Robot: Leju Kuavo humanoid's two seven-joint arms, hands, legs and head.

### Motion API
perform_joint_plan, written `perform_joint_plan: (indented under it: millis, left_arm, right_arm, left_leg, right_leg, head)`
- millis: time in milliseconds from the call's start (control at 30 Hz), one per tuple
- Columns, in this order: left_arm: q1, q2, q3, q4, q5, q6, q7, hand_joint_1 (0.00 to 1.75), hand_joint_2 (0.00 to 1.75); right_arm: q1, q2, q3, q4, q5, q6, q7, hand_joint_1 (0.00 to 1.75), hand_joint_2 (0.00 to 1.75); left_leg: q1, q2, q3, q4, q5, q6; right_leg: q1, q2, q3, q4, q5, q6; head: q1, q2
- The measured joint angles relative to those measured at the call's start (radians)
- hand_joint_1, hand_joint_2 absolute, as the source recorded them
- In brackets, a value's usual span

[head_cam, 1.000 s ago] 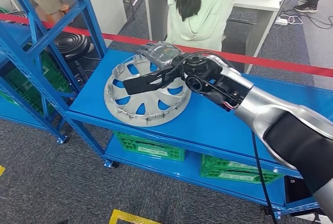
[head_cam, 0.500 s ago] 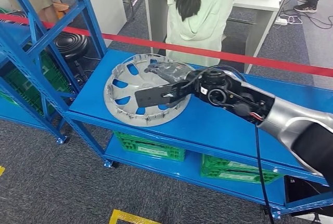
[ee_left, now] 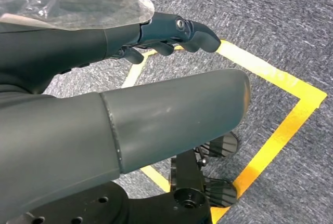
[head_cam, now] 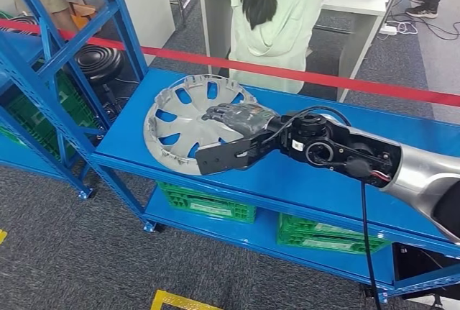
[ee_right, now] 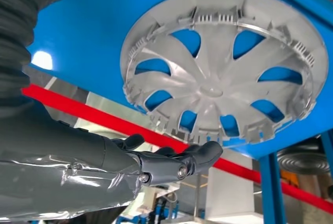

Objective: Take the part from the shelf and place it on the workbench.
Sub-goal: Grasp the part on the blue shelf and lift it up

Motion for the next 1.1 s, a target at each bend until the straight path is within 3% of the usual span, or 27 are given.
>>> perform_joint_plan:
  millis: [433,600,1100]
  left_arm:
    - [-0.001,-0.001,0.001,0.000,-0.003,0.003,0.000,0.00,0.00]
    - [-0.005,-0.003,0.001,0.000,-0.015,0.008,0.003,0.00,0.00]
    - [-0.019,-0.013,0.001,0.000,-0.026,0.010,0.008,0.00,0.00]
  right_arm:
    - [0.004,-0.014,0.028,-0.006,-0.002,0.014,-0.021,0.00,1.75]
    - [0.006,-0.014,0.056,0.006,0.067,0.046,-0.048,0.00,1.75]
    - [0.051,0.035,0.084,0.269,0.212,0.030,-0.224,0.00,1.75]
  left_leg:
    - [0.000,0.000,0.000,0.000,0.000,0.000]
    - [0.000,0.000,0.000,0.000,0.000,0.000]
    - [0.000,-0.001,-0.002,0.000,0.000,0.000]
  right_leg:
    - [0.000,0.000,0.000,0.000,0.000,0.000]
    - [0.000,0.000,0.000,0.000,0.000,0.000]
    - [0.000,-0.001,0.000,0.000,0.000,0.001]
  head:
    - [0.000,0.000]
    - [0.000,0.000]
    - [0.000,0.000]
